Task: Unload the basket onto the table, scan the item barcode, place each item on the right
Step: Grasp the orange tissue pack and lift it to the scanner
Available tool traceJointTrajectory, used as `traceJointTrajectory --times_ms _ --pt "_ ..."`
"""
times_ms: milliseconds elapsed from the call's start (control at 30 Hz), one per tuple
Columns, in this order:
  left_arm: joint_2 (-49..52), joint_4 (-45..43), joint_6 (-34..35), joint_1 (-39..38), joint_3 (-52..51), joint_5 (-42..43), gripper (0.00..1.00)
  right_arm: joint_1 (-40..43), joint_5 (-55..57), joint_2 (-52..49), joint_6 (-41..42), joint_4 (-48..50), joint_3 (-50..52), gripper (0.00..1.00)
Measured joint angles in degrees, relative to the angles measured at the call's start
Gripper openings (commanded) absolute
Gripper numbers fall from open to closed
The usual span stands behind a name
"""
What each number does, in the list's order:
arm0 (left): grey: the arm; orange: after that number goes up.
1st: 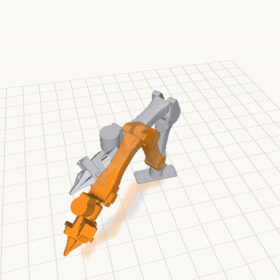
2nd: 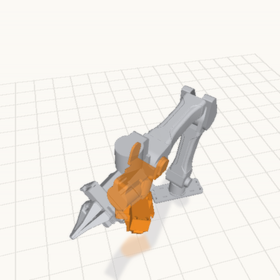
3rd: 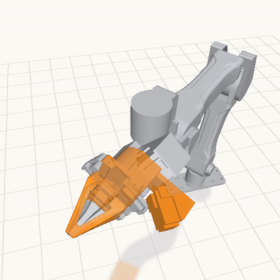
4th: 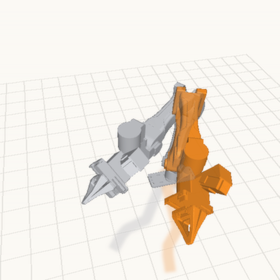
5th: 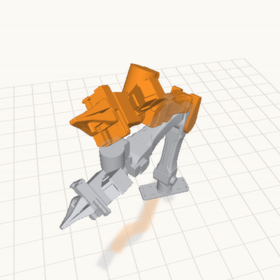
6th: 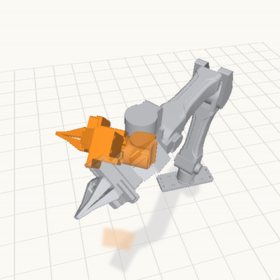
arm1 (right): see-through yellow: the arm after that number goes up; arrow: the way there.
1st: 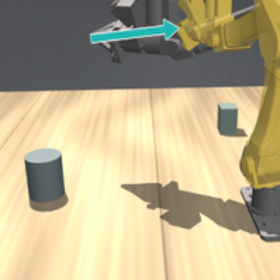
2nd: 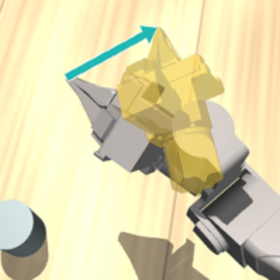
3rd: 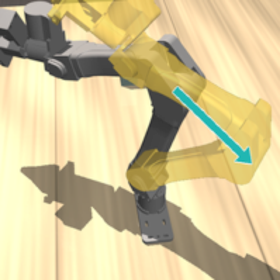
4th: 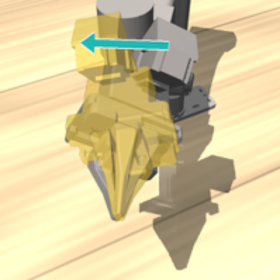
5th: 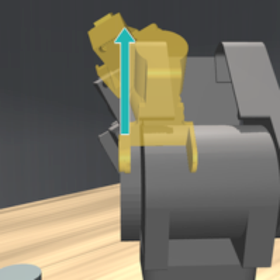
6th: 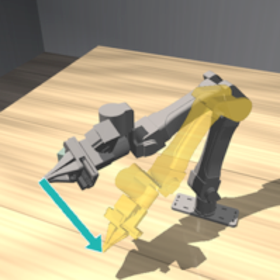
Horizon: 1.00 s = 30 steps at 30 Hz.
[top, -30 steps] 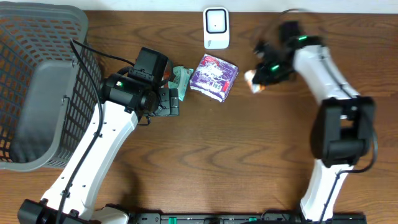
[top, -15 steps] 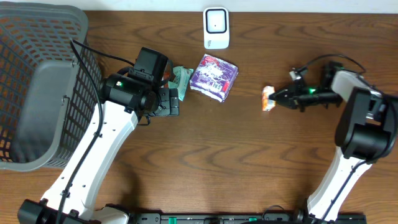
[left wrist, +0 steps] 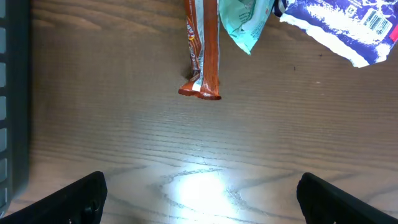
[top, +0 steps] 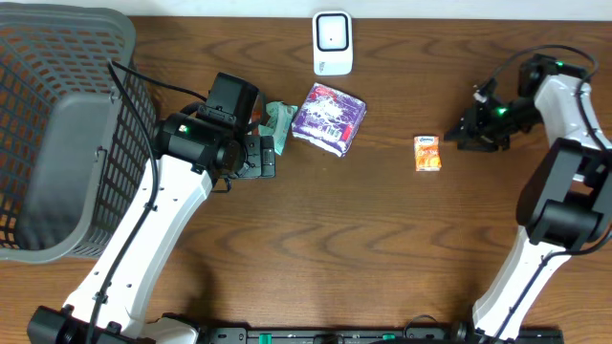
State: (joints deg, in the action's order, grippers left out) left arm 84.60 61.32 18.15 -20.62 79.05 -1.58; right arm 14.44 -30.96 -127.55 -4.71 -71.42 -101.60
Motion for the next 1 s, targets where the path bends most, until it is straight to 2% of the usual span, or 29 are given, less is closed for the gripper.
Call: traceJointTrajectory --times_ms 33,233,267,333,367,400,633,767,867,1000 --pt "0.00 0.00 0.00 0.00 0.00 0.00 0.98 -0.59 0.37 0.00 -0.20 0.94 0.72 0.46" --pt "0.00 -0.02 0.00 0.00 0.00 0.00 0.98 -4.17 0.79 0.00 -0.83 8.76 8.90 0.43" --pt "0.00 0.02 0.00 0.00 0.00 0.00 0.98 -4.72 -0.39 0.00 -0.90 9.84 10.16 0.37" --pt "0.00 -0.02 0.00 0.00 0.00 0.00 0.98 -5.42 -1.09 0.35 -0.85 11.32 11.06 0.13" --pt "0.00 0.00 0.00 0.00 0.00 0.00 0.98 -5.84 -1.36 0.44 -0.98 12.02 11.52 0.05" --pt "0.00 -0.04 0.00 0.00 0.00 0.00 0.98 -6.05 -1.33 0.44 -1.14 12.28 11.78 0.01" --pt "0.00 -0.02 0.00 0.00 0.00 0.00 0.98 -7.41 -3.43 0.52 -0.52 9.97 11.56 0.01" --pt "0.00 0.00 0.00 0.00 0.00 0.00 0.98 -7.52 -8.20 0.44 -0.81 7.34 8.28 0.01" --pt "0.00 -0.02 0.00 0.00 0.00 0.00 0.98 -7.54 -12.39 0.44 -2.49 1.64 1.75 0.01" --pt "0.00 0.04 0.00 0.00 0.00 0.00 0.98 -7.80 -15.56 0.46 -9.20 -10.38 -7.02 0.01"
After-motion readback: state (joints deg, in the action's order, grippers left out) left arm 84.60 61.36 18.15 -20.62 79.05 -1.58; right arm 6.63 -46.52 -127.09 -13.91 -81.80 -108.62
